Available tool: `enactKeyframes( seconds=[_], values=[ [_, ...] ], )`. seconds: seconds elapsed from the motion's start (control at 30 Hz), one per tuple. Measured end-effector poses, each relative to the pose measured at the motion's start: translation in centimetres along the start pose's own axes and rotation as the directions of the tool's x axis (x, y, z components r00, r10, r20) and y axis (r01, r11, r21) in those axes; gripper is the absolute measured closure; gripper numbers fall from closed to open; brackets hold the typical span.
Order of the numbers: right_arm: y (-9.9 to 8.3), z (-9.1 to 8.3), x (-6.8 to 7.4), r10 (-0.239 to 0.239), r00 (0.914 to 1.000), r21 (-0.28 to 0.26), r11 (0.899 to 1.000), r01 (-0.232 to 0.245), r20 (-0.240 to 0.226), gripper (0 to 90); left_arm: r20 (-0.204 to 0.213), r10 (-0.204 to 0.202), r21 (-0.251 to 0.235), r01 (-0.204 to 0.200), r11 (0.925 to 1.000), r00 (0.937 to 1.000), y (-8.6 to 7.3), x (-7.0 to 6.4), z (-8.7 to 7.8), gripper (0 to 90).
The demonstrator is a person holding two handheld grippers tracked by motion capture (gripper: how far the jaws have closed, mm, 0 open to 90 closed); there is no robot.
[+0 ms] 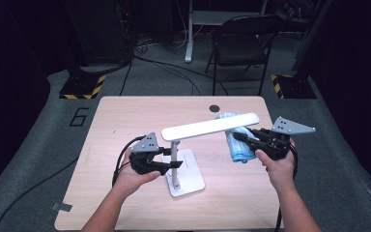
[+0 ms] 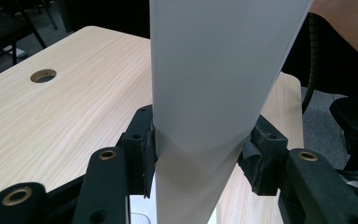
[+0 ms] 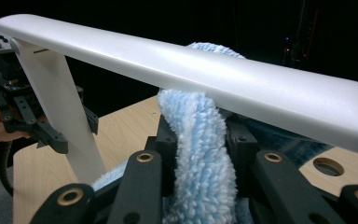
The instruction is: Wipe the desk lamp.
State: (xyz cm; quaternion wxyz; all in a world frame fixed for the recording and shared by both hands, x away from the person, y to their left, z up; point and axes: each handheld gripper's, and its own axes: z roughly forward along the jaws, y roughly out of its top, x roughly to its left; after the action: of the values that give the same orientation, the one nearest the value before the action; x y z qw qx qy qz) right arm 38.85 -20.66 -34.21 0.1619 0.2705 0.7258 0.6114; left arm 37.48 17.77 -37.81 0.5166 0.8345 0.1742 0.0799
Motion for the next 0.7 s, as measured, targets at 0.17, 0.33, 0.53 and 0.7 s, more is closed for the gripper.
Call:
enactKeyframes(
  seconds=[0.17, 0.33, 0.53, 0.7],
  values=[
    [-0.3, -0.5, -0.7, -0.006, 0.9998, 0.008, 1.000, 0.006, 0.018, 71.6, -0.002, -0.003, -0.011, 0.003, 0.9999, 1.0000, 0.0, 0.0, 0.2, 52.1],
    [-1.0, -2.1, -2.7, 0.049, 0.9958, -0.013, 0.999, -0.048, 0.077, 71.7, 0.002, -0.002, -0.009, 0.002, 1.0000, 1.0000, -0.1, 0.1, 0.1, 52.0],
    [-1.7, -3.4, -4.3, 0.092, 0.9884, -0.032, 0.996, -0.089, 0.121, 71.7, 0.007, -0.005, -0.007, 0.005, 1.0000, 1.0000, 0.0, 0.1, 0.2, 52.0],
    [-1.3, -2.6, -3.0, 0.064, 0.9935, -0.031, 0.998, -0.062, 0.094, 71.7, 0.005, -0.004, -0.010, 0.004, 0.9999, 1.0000, -0.1, 0.1, 0.1, 52.0]
  ],
)
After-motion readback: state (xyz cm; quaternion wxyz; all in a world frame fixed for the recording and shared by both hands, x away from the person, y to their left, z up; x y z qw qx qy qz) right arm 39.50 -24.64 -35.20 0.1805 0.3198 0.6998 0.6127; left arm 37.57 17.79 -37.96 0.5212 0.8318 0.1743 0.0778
